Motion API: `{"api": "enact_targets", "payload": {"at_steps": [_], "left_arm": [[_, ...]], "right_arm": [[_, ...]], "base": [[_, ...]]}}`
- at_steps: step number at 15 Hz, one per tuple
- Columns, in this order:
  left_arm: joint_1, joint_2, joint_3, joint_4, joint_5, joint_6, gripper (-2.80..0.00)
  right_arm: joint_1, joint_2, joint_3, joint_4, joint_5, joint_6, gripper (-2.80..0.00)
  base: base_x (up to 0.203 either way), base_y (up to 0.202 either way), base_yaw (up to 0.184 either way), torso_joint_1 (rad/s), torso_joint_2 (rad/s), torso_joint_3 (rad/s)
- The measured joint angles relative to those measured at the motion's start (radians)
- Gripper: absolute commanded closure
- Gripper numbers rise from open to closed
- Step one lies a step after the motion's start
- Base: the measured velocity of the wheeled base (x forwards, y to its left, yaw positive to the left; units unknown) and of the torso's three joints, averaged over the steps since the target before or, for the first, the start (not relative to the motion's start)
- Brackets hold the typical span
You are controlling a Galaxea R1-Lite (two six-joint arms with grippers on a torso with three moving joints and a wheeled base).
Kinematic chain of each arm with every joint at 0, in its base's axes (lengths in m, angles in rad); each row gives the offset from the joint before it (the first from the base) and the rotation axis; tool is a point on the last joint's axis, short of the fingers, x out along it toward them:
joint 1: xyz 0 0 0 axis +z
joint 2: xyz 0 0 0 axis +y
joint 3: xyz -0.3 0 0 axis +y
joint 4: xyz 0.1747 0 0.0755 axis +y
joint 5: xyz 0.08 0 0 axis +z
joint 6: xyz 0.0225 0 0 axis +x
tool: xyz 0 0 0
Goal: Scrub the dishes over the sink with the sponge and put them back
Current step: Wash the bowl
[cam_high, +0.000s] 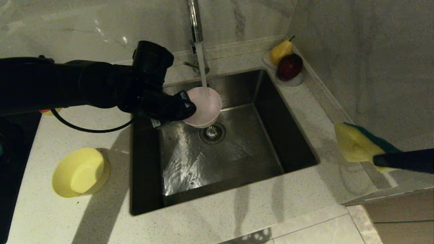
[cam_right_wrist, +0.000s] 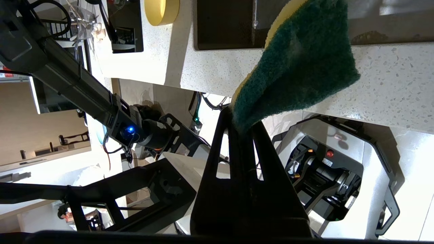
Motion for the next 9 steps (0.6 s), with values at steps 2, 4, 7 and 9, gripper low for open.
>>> {"api": "enact_targets", "payload": {"at_steps": [2, 4, 7, 9], "left_arm": [[-0.003, 0.000, 0.003, 0.001, 0.002, 0.000, 0.00], [-0.005, 0.000, 0.005, 0.001, 0.013, 0.000, 0.00], [-0.005, 0.001, 0.005, 0.002, 0.023, 0.000, 0.00], [-0.008, 0.002, 0.008, 0.004, 0.024, 0.000, 0.00]], "right_arm": [[0.000, 0.000, 0.001, -0.001, 0.002, 0.000, 0.00], [0.000, 0.000, 0.003, 0.000, 0.004, 0.000, 0.00], [0.000, -0.001, 0.005, 0.000, 0.004, 0.000, 0.00], [0.000, -0.002, 0.014, -0.001, 0.005, 0.000, 0.00]], "base": [[0.000, 0.000, 0.000, 0.000, 0.00, 0.000], [0.000, 0.000, 0.000, 0.000, 0.00, 0.000], [0.000, 0.000, 0.000, 0.000, 0.00, 0.000], [0.000, 0.000, 0.000, 0.000, 0.00, 0.000]]}}
